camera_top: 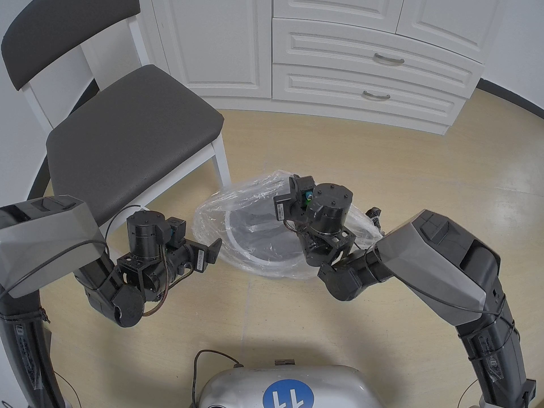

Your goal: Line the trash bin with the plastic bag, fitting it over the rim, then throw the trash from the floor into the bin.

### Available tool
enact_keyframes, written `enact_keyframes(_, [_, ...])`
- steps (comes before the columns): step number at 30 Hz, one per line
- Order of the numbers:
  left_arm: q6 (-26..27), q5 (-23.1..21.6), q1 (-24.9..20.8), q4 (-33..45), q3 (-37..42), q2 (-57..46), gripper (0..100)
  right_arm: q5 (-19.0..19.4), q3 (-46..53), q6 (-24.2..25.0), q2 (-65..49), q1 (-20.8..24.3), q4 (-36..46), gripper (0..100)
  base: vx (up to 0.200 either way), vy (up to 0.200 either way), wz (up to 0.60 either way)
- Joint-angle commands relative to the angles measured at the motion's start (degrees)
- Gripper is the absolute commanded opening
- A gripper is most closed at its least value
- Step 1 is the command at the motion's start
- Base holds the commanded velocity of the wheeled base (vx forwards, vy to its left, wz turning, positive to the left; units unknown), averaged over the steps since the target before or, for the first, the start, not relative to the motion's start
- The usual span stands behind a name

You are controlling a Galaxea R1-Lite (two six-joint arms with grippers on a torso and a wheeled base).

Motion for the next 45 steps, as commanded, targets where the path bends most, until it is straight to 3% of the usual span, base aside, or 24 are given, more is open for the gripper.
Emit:
enact_keyframes(1, [2.94,-3.28,-0.88,-0.59,6.63,-7.51,100,1.26,-15.15,-0.02,7.07,-1.97,9.66,0,0.0,0.0,0.0])
enact_keyframes(4, [2.94,-3.46,-1.23,-0.59,7.25,-9.01,100,1.44,-23.41,-0.02,10.41,-2.49,14.23,0,0.0,0.0,0.0])
enact_keyframes(7, [3.03,-3.46,-1.32,-0.59,7.86,-10.33,100,2.14,-23.83,-0.02,12.35,-2.67,18.62,0,0.0,0.0,0.0])
enact_keyframes(13, [3.11,-3.63,-1.84,-0.59,8.92,-12.08,100,3.64,-23.83,0.24,12.96,-2.67,18.36,0,0.0,0.0,0.0])
enact_keyframes(22, [3.38,-3.81,-3.95,-0.59,10.76,-14.99,100,3.02,-23.83,0.33,11.82,-2.58,7.55,0,0.0,0.0,0.0])
enact_keyframes(28, [3.64,-3.81,-4.57,-0.68,11.64,-15.69,100,3.46,-23.83,-4.68,11.73,-1.7,-2.91,0,0.0,0.0,0.0])
enact_keyframes(37, [4.26,-3.81,-4.57,-3.32,11.73,-15.07,100,3.81,-23.83,-5.64,11.99,-1.35,-4.32,0,0.0,0.0,0.0])
enact_keyframes(38, [4.26,-3.81,-4.57,-3.32,11.73,-15.07,100,3.9,-23.83,-5.73,11.99,-1.35,-4.67,100,0.0,0.0,0.0])
enact_keyframes(45, [4.34,-3.72,-4.66,-3.58,11.73,-15.25,100,4.51,-23.83,-8.19,12.08,-1.44,-6.6,100,0.0,0.0,0.0])
